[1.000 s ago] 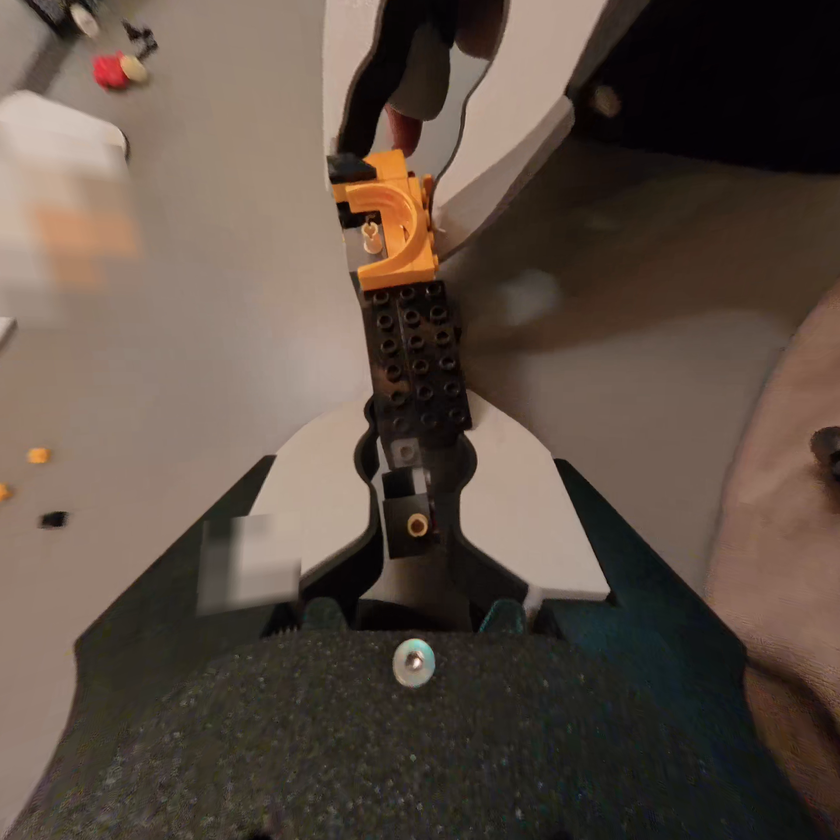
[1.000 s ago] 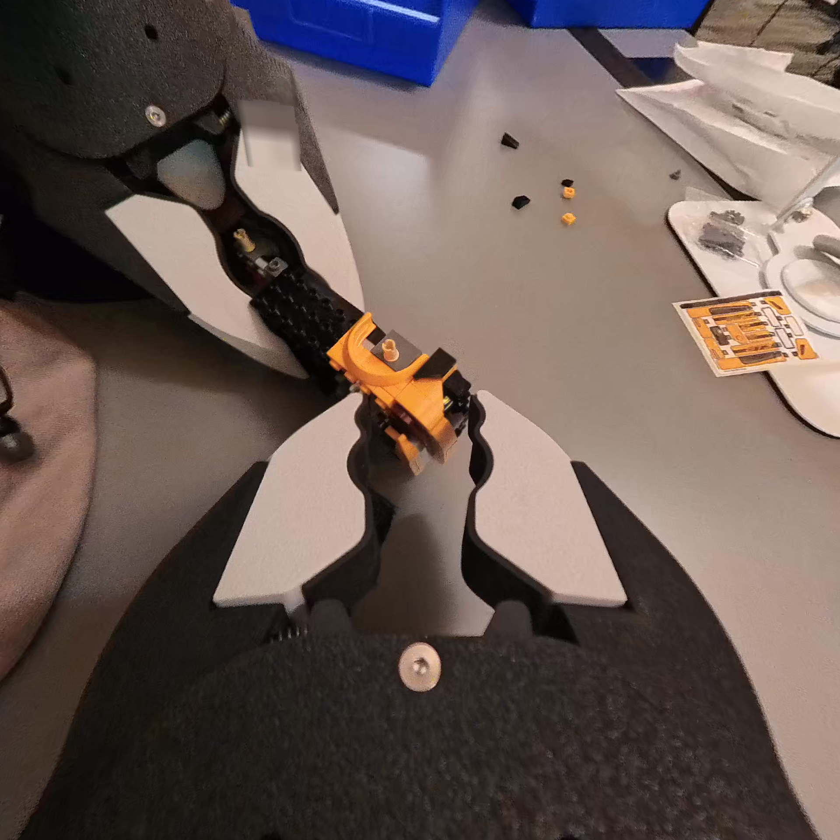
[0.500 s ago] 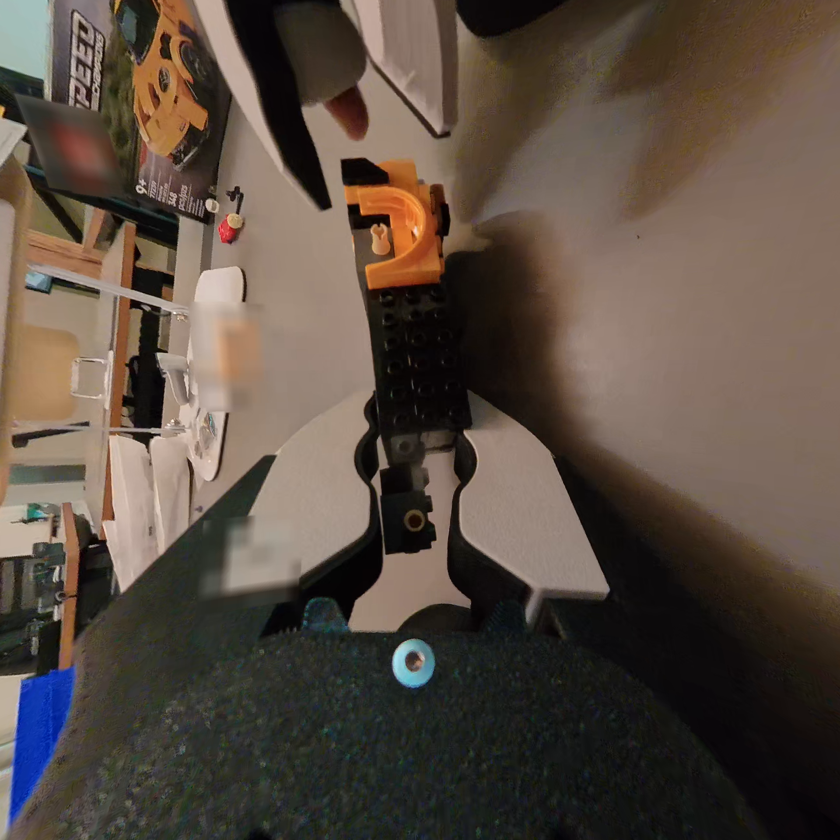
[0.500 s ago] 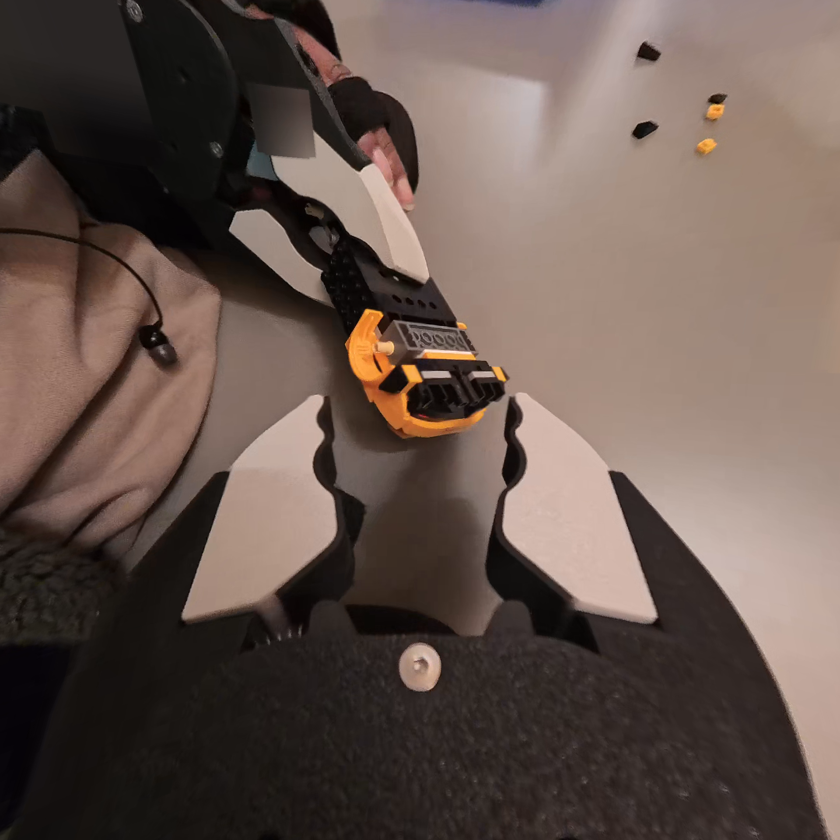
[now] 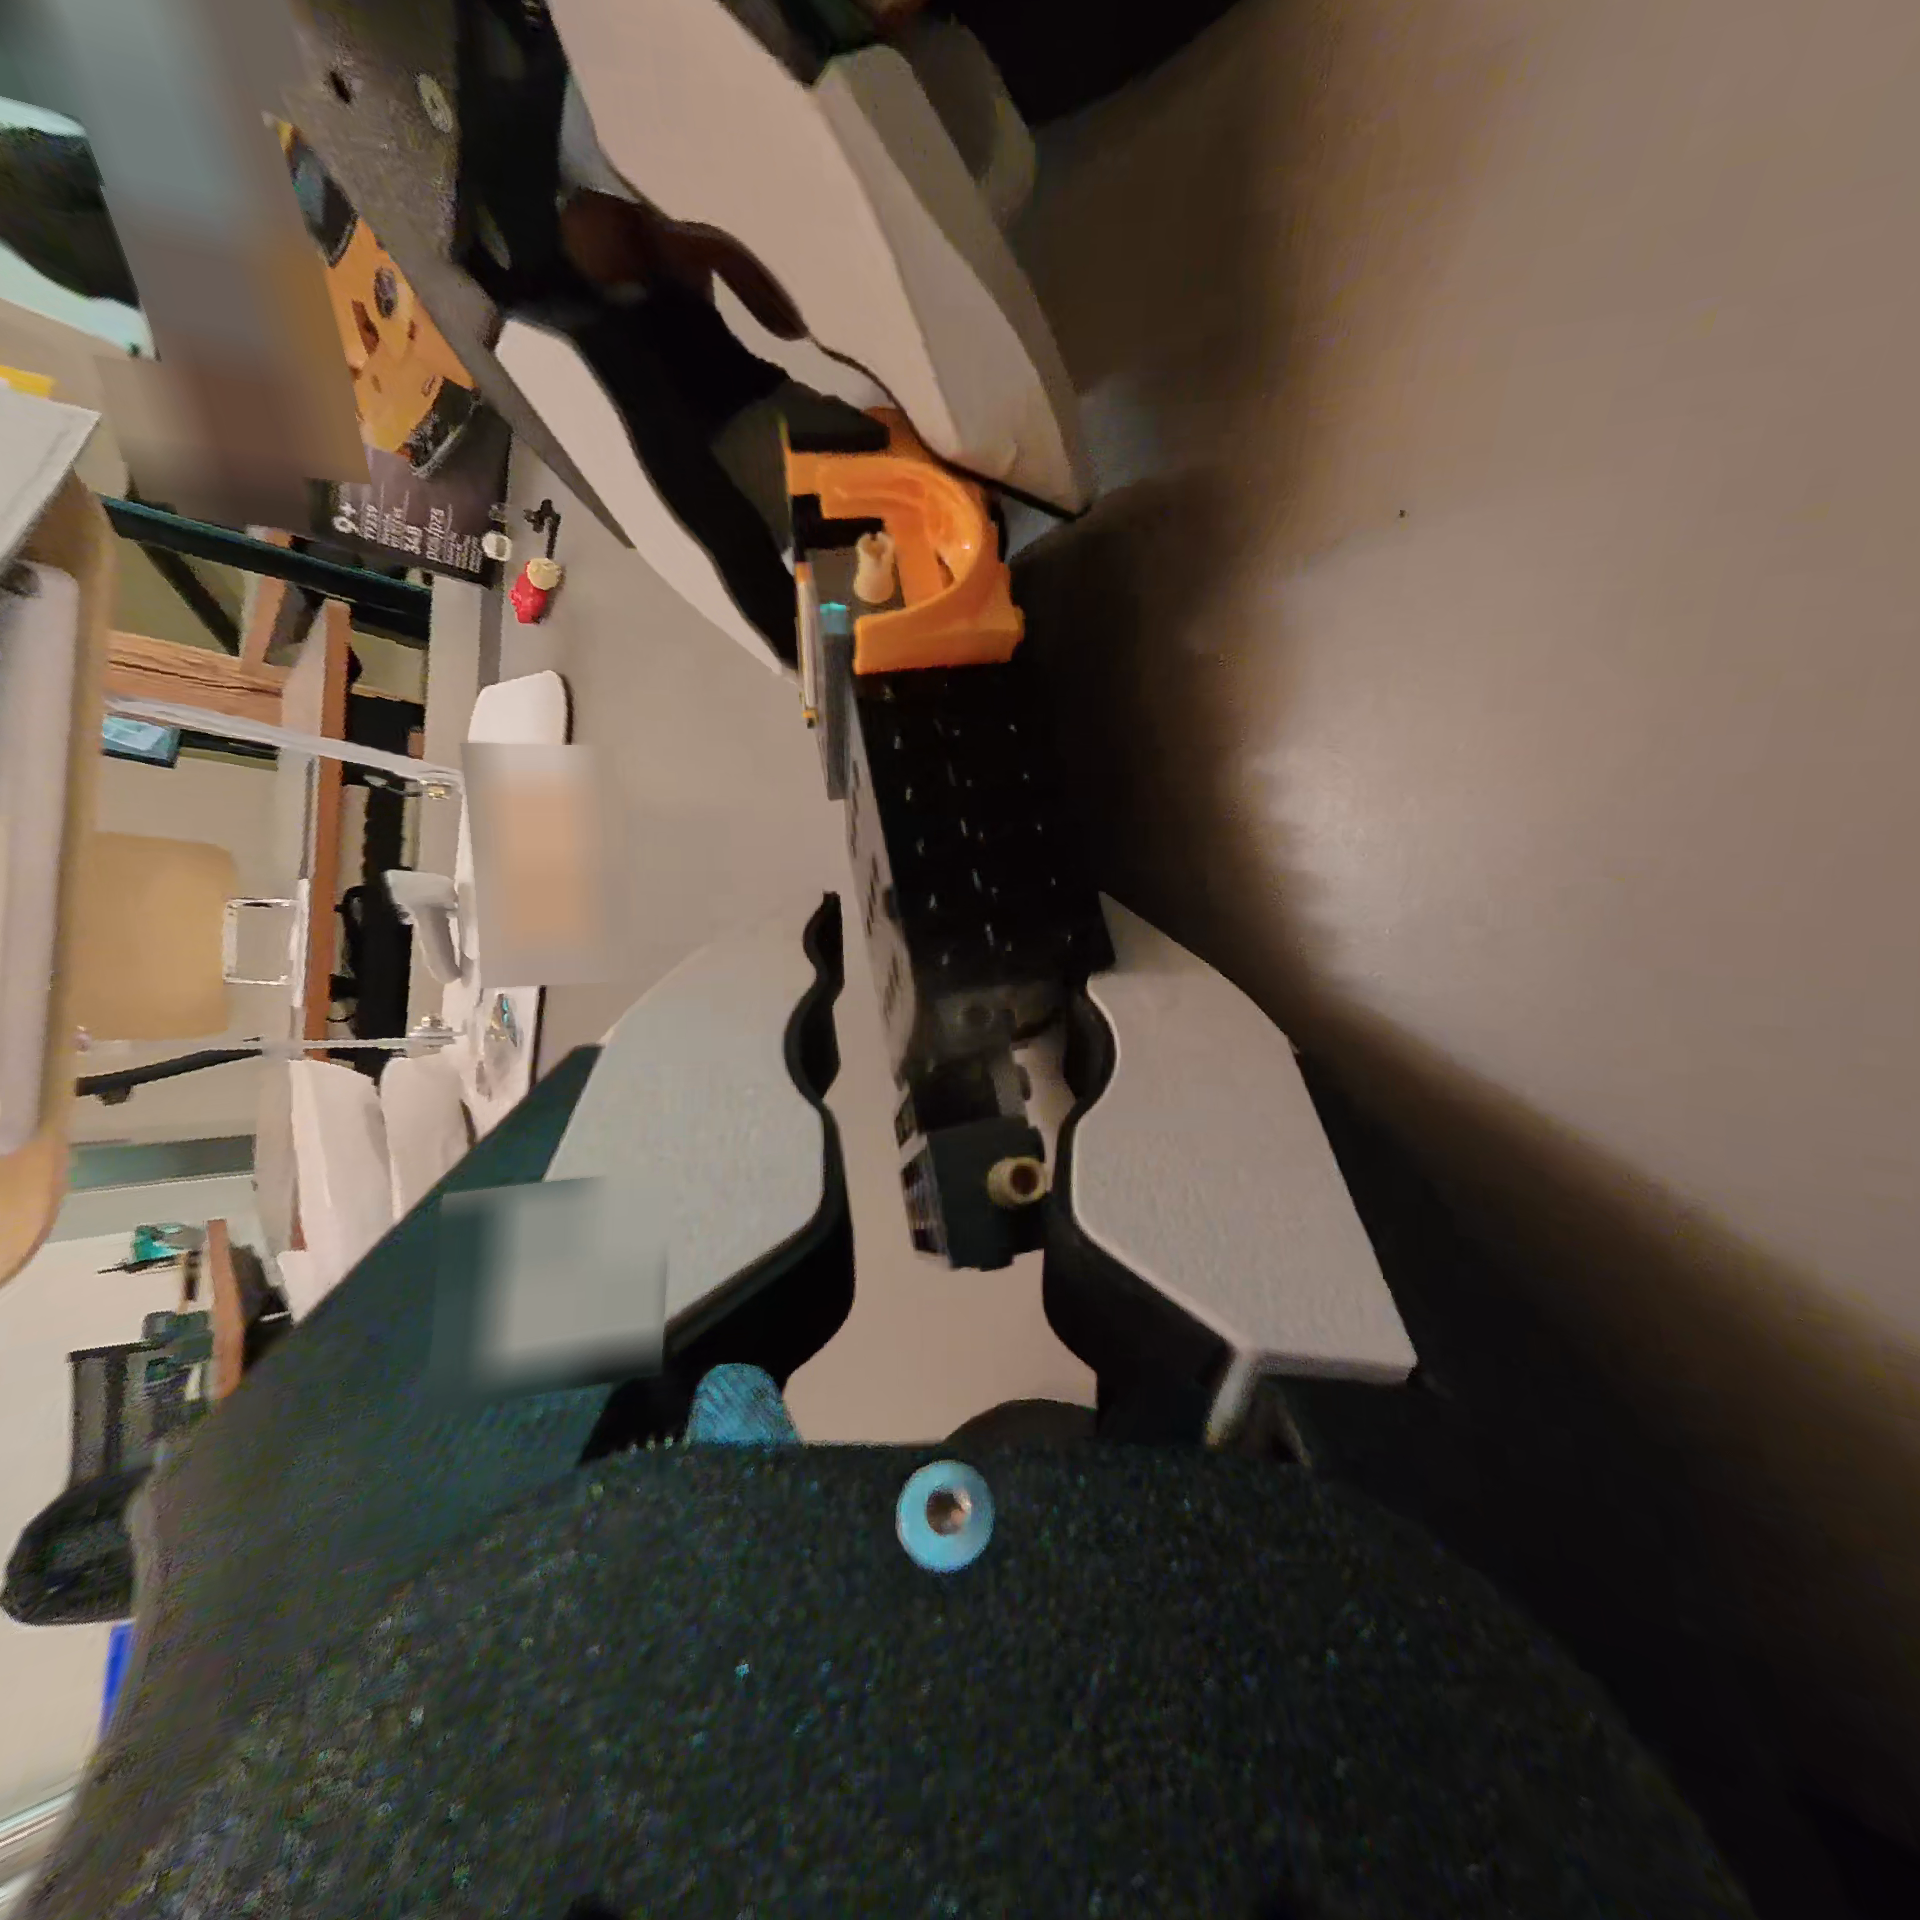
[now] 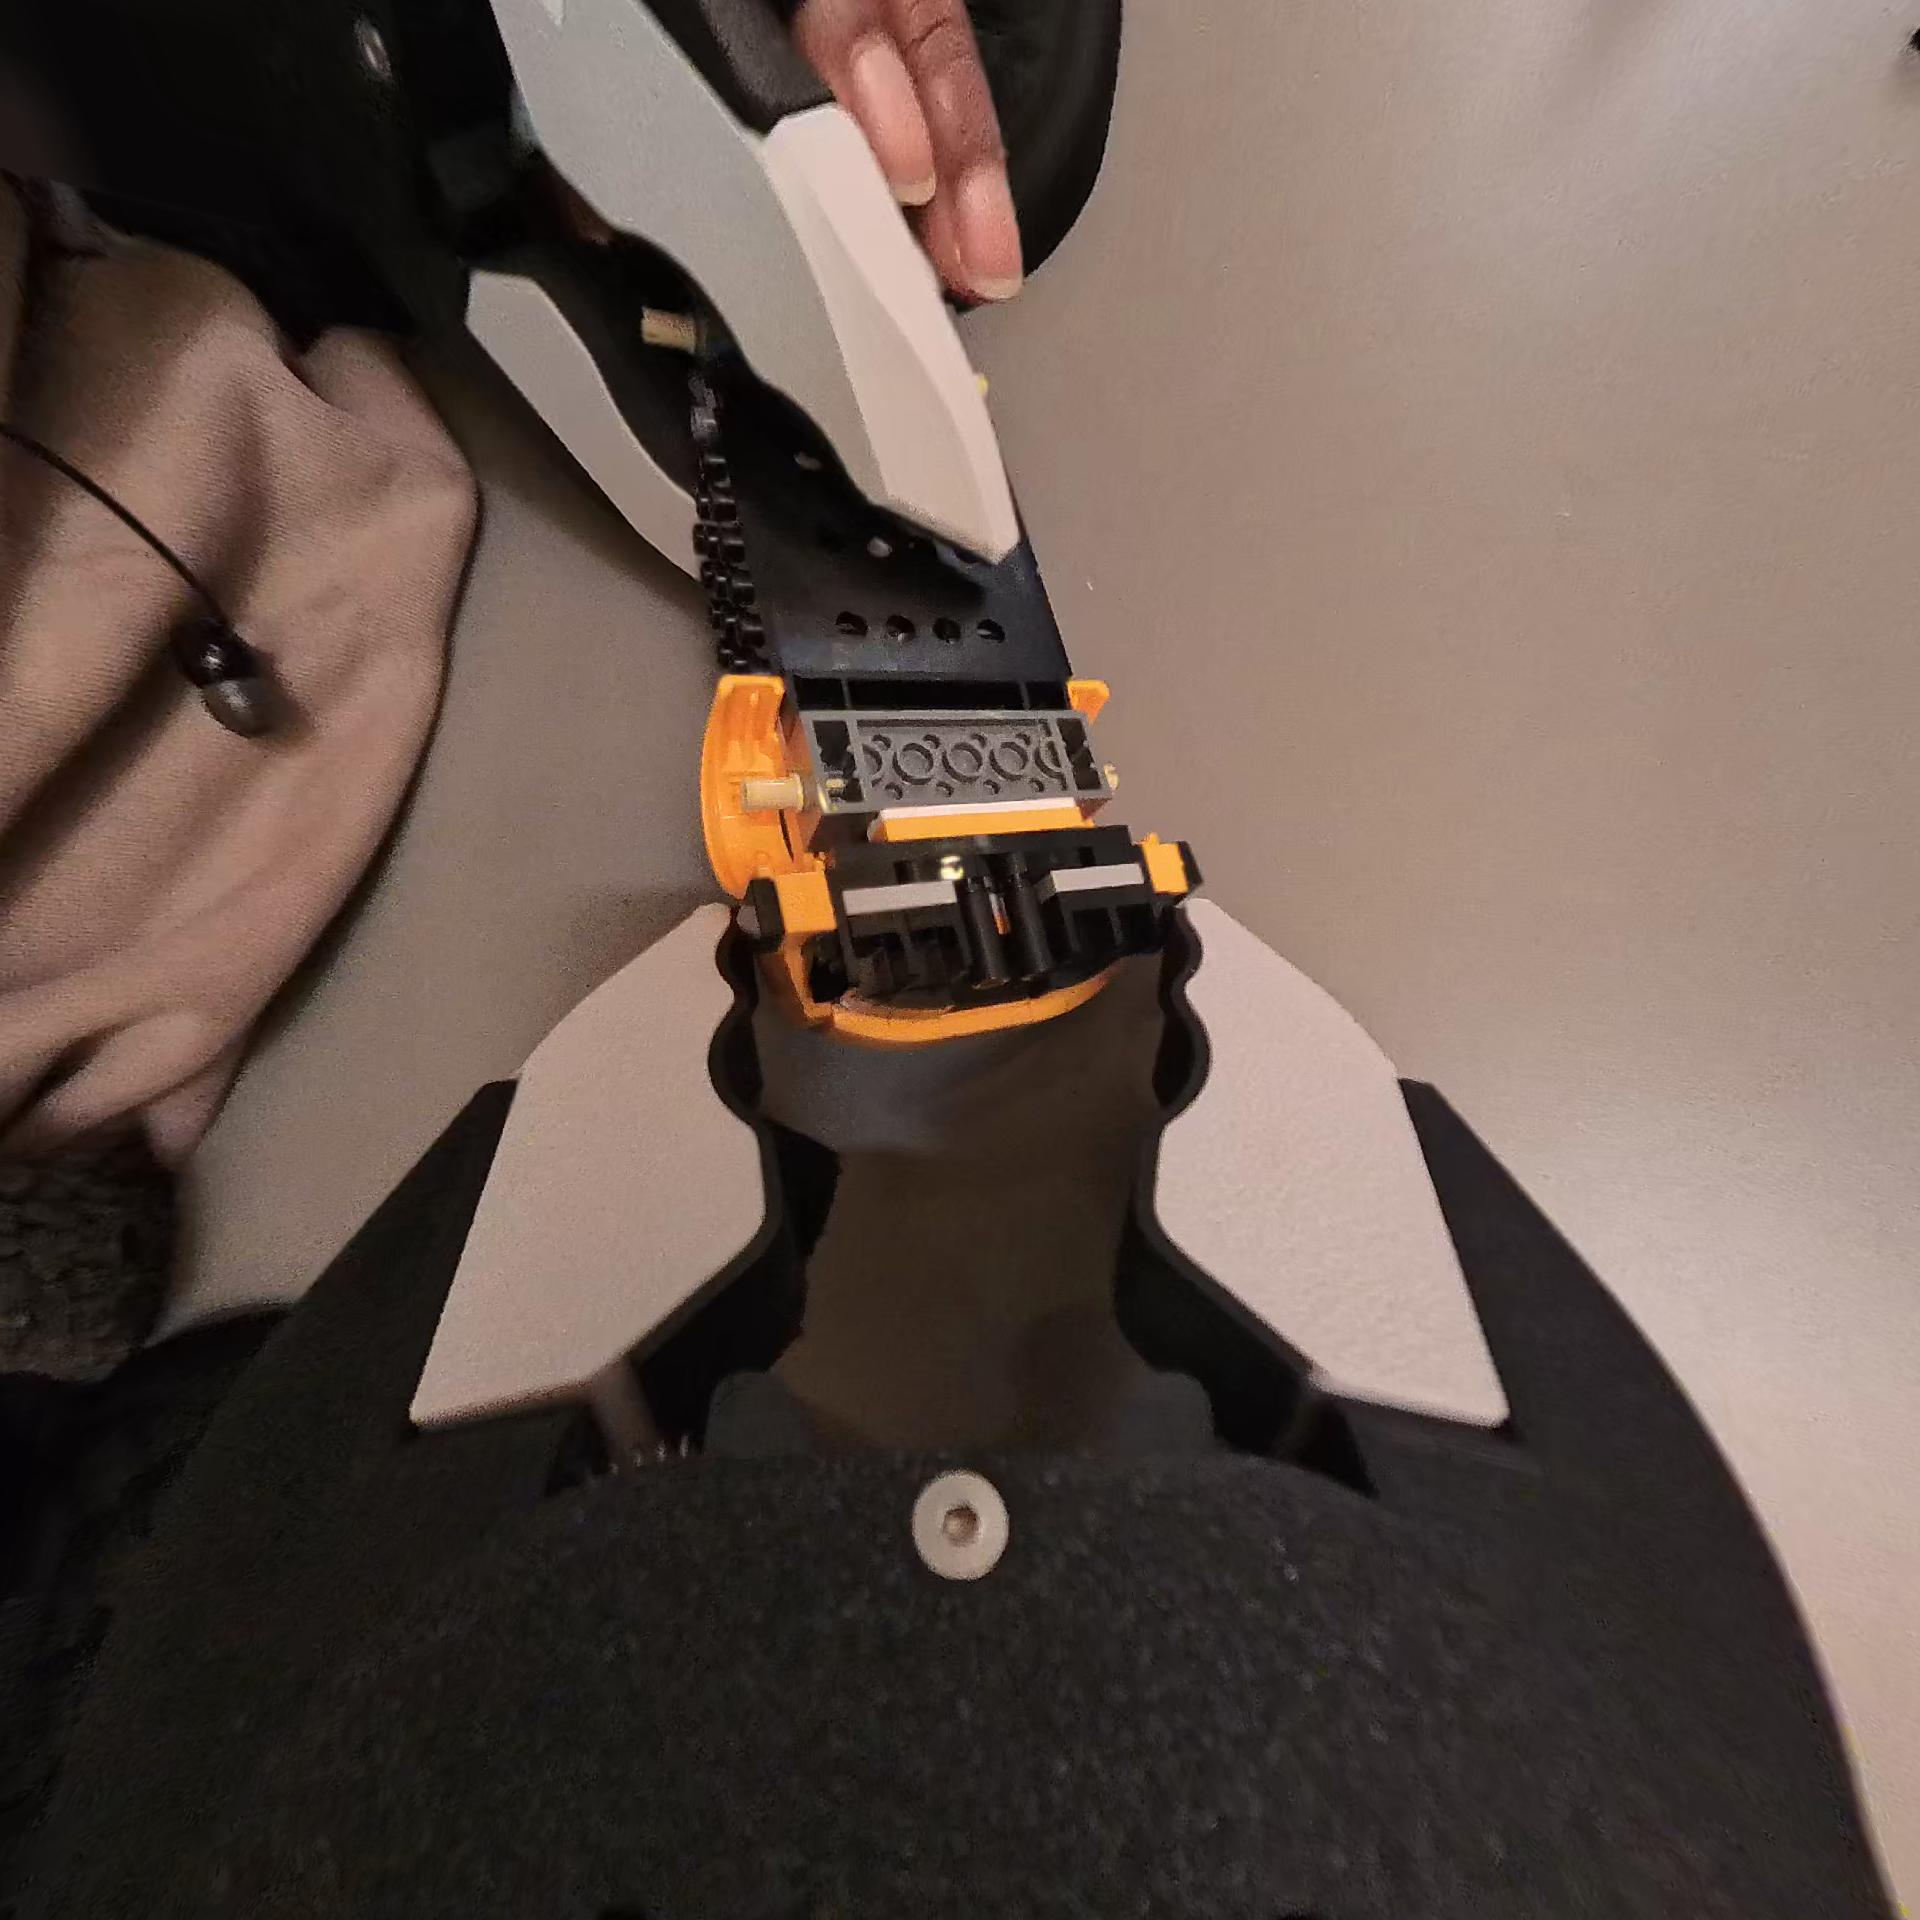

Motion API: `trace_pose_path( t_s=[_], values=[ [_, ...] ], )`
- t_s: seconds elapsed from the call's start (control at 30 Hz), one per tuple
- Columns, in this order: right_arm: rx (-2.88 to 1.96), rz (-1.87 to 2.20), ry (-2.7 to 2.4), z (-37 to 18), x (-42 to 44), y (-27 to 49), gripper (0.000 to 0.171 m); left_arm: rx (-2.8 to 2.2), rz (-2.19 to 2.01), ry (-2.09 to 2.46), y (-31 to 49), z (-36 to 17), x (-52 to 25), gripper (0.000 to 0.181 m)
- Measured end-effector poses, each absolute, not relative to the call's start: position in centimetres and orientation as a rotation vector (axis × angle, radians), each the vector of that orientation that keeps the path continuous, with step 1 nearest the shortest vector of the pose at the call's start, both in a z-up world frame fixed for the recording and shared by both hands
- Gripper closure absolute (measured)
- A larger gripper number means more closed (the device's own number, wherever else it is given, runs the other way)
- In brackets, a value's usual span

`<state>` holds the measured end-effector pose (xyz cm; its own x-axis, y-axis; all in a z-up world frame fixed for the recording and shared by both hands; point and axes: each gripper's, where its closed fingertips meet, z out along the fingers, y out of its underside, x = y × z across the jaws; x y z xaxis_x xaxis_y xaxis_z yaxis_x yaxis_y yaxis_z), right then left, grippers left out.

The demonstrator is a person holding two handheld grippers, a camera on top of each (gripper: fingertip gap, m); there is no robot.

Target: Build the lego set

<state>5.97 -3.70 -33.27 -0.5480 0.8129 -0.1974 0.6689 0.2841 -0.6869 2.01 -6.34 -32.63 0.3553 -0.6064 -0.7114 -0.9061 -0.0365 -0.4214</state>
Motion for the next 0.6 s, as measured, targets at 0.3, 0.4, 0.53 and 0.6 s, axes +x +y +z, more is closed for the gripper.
trace_pose_path(
  t_s=[0.3,0.4,0.53,0.6],
  values=[
    [-1.104,0.761,-2.273,-33.3,6.0,-2.8,0.097,-2.155,-0.492,0.958,-8.8,-32.0,2.4,0.089],
    [-0.979,0.679,-2.242,-32.9,5.9,-3.1,0.097,-2.228,-0.627,0.852,-8.4,-32.2,2.7,0.086],
    [-0.87,0.602,-2.209,-32.5,5.8,-3.5,0.096,-2.295,-0.525,0.972,-8.4,-33.9,3.2,0.106],
    [-0.847,0.579,-2.201,-32.4,5.8,-3.6,0.096,-2.294,-0.474,1.006,-8.3,-34.1,3.3,0.116]
  ],
)
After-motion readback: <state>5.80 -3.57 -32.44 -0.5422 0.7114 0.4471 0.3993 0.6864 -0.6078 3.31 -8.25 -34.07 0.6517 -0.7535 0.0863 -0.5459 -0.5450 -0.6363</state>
